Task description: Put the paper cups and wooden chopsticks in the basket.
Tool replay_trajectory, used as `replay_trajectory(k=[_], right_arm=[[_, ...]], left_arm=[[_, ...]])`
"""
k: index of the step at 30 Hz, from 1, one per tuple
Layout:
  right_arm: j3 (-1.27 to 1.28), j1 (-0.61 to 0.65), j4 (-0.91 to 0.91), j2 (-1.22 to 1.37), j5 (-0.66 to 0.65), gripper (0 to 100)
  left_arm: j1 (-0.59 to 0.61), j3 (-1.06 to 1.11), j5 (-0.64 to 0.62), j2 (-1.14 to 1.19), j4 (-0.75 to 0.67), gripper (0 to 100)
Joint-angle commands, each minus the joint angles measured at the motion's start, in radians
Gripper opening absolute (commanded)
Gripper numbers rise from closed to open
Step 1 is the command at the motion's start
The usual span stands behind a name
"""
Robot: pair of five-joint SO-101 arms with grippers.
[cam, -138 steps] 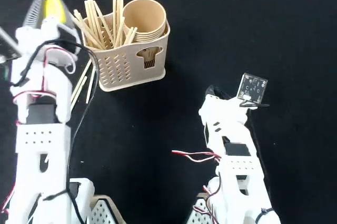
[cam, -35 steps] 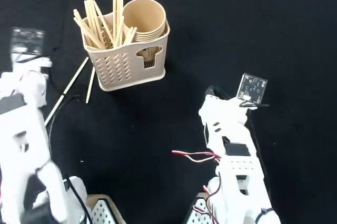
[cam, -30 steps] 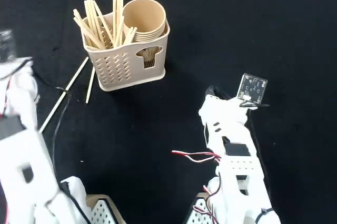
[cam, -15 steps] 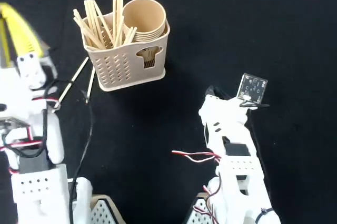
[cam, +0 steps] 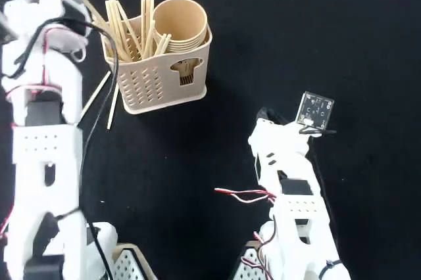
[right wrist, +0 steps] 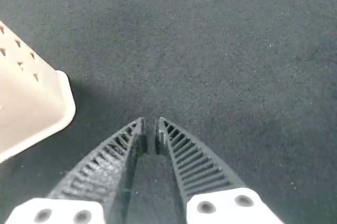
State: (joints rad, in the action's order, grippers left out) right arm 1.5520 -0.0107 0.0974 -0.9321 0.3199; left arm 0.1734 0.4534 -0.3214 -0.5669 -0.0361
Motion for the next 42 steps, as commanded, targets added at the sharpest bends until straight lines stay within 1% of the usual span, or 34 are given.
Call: replay_trajectory(k=[1, 6, 8, 12, 15, 18, 21, 24, 28, 31, 34, 37, 39, 42], right_arm=[[-0.007, 0.014, -0.023, -0.002, -0.009, 5.2], [-0.007, 0.014, -0.023, -0.002, -0.009, 5.2], [-0.007, 0.014, -0.023, -0.002, -0.009, 5.2], [-0.007, 0.014, -0.023, -0.002, -0.009, 5.2], [-0.007, 0.014, -0.023, -0.002, -0.009, 5.2], [-0.007, 0.014, -0.023, -0.002, -0.009, 5.2], [-0.007, 0.014, -0.023, -0.002, -0.009, 5.2], [-0.007, 0.014, -0.023, -0.002, -0.009, 5.2], [-0.007, 0.014, -0.023, -0.002, -0.009, 5.2], [-0.007, 0.014, -0.023, -0.002, -0.009, 5.2], [-0.007, 0.014, -0.023, -0.002, -0.009, 5.2], [-0.007, 0.014, -0.023, -0.002, -0.009, 5.2], [-0.007, 0.014, -0.023, -0.002, -0.009, 5.2], [-0.005, 0.014, -0.023, -0.002, -0.009, 5.2]], left_arm=[[0.008, -0.048, -0.018, 0.064, 0.000, 3], [-0.001, 0.047, -0.018, 0.058, -0.061, 3], [-0.002, 0.084, -0.017, 0.032, -0.017, 4], [-0.025, 0.065, -0.031, -0.051, 0.226, 18], [-0.031, 0.008, -0.028, -0.121, 0.422, 20], [-0.022, -0.036, -0.023, -0.172, 0.552, 21], [0.035, -0.074, 0.078, -0.203, 0.655, 21], [0.113, -0.110, 0.187, -0.180, 0.784, 21], [0.242, -0.165, 0.273, -0.052, 0.936, 21], [0.302, -0.217, 0.391, 0.106, 1.002, 21], [0.308, -0.274, 0.528, 0.279, 1.062, 21], [0.306, -0.331, 0.632, 0.442, 1.117, 21], [0.302, -0.352, 0.671, 0.540, 1.119, 21], [0.278, -0.390, 0.687, 0.681, 1.102, 21]])
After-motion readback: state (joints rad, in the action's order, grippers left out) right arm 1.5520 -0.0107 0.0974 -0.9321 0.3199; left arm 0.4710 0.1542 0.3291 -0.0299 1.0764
